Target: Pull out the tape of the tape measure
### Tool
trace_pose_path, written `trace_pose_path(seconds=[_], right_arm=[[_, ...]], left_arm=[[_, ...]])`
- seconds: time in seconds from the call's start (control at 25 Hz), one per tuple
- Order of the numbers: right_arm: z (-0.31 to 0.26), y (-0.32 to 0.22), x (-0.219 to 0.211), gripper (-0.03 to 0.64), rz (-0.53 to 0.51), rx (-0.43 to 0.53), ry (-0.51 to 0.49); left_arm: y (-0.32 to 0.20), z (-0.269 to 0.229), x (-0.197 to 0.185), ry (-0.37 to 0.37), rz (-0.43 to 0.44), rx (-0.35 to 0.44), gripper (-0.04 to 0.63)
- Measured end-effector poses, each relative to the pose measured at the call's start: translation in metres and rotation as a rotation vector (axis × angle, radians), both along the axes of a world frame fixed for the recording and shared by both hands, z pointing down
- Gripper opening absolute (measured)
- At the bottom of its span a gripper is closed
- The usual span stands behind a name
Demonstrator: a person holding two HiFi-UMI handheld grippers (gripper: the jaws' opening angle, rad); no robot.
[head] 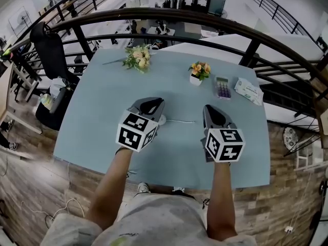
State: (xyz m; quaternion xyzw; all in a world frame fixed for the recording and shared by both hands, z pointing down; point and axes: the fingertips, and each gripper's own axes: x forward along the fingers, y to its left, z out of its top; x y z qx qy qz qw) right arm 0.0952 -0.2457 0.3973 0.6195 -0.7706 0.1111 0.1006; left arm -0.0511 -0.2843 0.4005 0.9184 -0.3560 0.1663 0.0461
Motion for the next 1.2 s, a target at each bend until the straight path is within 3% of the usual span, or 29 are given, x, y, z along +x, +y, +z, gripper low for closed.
trace_pose_path(seconds=[0.52,1.2], right_arm=[[-0.015,0.011,0.004,0.003,0.007,0.090,0.033],[-0.017,0.014,0.003,0.003,0.007,0.103,0.031]], left_arm=[[-0.003,-0.018,-0.025,0.074,-0.114,0.043,-0.002],[-0.002,-0.020,-0.028,0.086,-0.127,0.056,-0.002]])
